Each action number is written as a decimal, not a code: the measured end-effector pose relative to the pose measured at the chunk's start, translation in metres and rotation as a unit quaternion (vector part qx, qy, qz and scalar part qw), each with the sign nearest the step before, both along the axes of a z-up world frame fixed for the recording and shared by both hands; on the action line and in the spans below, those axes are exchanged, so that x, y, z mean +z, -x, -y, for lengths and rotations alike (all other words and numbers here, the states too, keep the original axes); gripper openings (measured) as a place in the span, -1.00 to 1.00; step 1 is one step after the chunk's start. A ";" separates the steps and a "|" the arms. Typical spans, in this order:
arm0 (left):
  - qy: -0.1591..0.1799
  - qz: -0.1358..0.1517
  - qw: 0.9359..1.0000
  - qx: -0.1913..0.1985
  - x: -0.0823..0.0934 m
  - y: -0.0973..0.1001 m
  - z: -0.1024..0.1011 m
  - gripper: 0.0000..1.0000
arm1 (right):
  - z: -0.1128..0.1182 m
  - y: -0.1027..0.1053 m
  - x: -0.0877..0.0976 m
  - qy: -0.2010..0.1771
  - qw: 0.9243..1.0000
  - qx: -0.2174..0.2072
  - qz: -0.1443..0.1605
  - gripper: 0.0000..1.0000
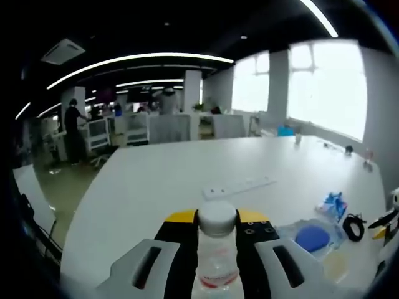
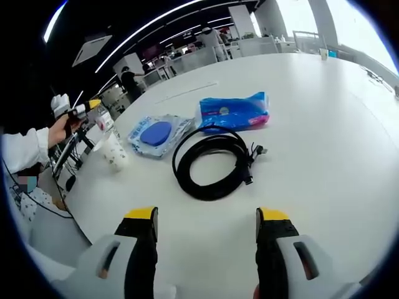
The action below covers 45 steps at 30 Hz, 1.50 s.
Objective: Arrange the tabletop items into an orderly group along one side of the table until the central work area is clear of visible clutter.
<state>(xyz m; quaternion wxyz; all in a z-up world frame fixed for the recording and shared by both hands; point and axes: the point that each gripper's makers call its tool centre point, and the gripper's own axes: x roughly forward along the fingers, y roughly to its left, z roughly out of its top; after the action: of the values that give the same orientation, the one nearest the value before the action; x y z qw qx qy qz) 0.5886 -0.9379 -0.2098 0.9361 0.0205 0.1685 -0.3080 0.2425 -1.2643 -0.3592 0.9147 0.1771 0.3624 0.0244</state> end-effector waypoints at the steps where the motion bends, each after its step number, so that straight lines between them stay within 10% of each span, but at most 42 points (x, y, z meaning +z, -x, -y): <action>1: 0.001 0.000 1.000 0.000 0.000 0.000 0.000 -0.67 | 0.001 0.000 0.001 0.000 1.000 -0.002 0.001 0.24; 45: 0.020 0.015 0.999 0.019 -0.002 0.019 -0.011 -0.64 | -0.003 0.000 0.000 -0.001 1.000 -0.004 0.007 0.23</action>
<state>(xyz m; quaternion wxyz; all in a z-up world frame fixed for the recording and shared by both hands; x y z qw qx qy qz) 0.5693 -0.9267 -0.2117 0.9445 0.0029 0.1484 -0.2931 0.2426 -1.2610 -0.3590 0.9171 0.1792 0.3554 0.0222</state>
